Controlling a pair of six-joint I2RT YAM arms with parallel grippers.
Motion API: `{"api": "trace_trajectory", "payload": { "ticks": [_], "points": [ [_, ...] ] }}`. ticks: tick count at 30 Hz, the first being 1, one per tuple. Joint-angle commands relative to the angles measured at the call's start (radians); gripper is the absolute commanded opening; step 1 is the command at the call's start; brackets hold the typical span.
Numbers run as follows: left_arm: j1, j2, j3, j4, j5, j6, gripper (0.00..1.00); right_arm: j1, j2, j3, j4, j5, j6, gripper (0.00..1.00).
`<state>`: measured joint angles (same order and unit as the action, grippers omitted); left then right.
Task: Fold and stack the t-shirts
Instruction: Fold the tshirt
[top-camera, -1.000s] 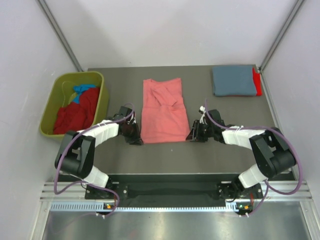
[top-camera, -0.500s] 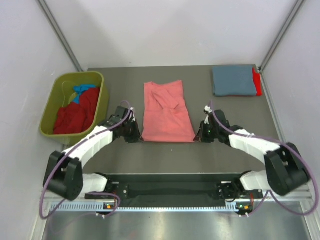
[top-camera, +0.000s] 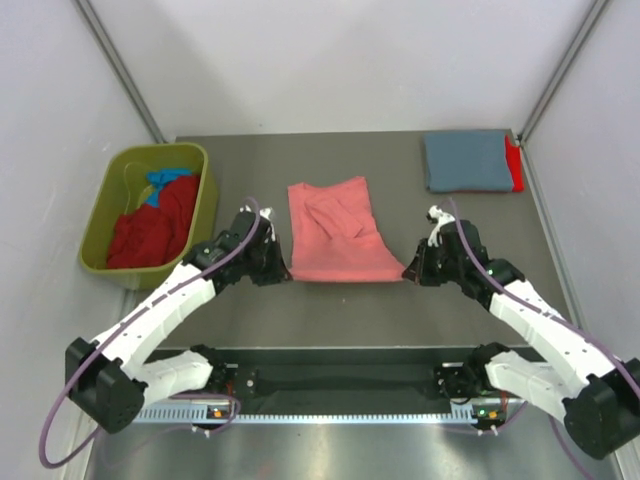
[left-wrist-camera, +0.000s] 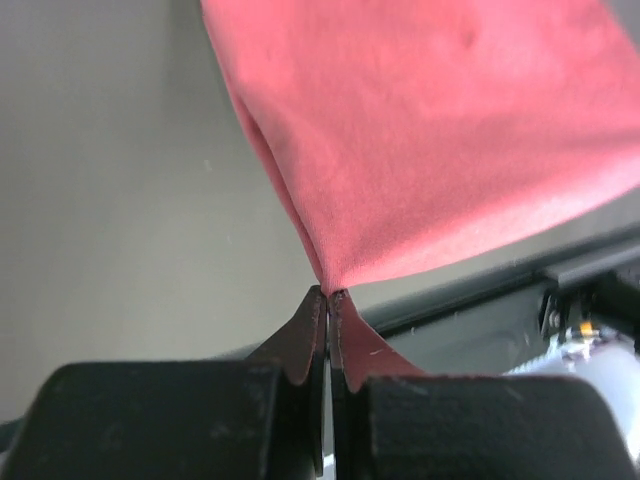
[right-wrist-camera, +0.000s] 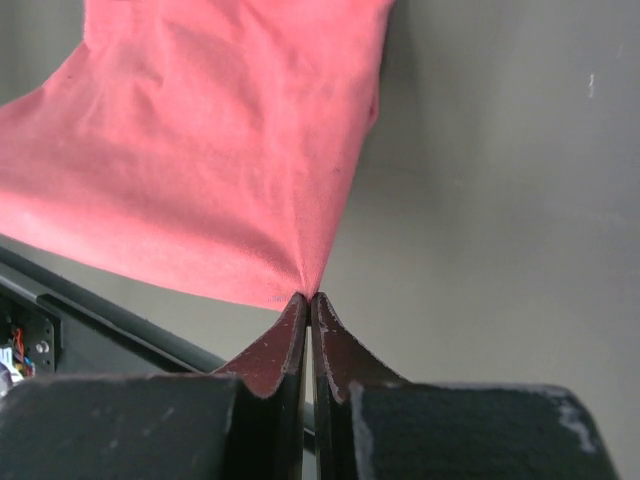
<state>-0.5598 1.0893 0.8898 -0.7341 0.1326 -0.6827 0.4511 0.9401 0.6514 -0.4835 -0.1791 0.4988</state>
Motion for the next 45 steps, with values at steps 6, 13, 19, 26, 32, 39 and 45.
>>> {"api": "trace_trajectory", "payload": {
  "ticks": [6, 13, 19, 26, 32, 39, 45],
  "points": [
    [0.073, 0.24, 0.303, -0.044, -0.169, 0.089, 0.0, -0.075, 0.289, 0.361, -0.003, -0.016, -0.161, 0.0],
    [0.202, 0.553, 0.607, 0.002, -0.137, 0.164, 0.0, -0.135, 0.662, 0.735, -0.023, -0.144, -0.253, 0.0],
    [0.279, 0.831, 0.897, 0.009, -0.047, 0.202, 0.0, -0.157, 0.975, 1.043, -0.049, -0.226, -0.272, 0.0],
    [0.342, 1.069, 1.08, 0.08, 0.041, 0.209, 0.0, -0.192, 1.209, 1.286, 0.037, -0.303, -0.221, 0.02],
    [0.373, 1.238, 1.213, 0.157, 0.036, 0.239, 0.01, -0.236, 1.359, 1.32, 0.226, -0.388, -0.103, 0.14],
    [0.413, 1.328, 1.293, 0.179, 0.044, 0.244, 0.25, -0.264, 1.473, 1.418, 0.297, -0.433, -0.071, 0.31],
    [0.414, 1.204, 1.213, 0.165, 0.004, 0.275, 0.33, -0.276, 1.292, 1.231, 0.284, -0.364, -0.089, 0.33]
  ]
}}
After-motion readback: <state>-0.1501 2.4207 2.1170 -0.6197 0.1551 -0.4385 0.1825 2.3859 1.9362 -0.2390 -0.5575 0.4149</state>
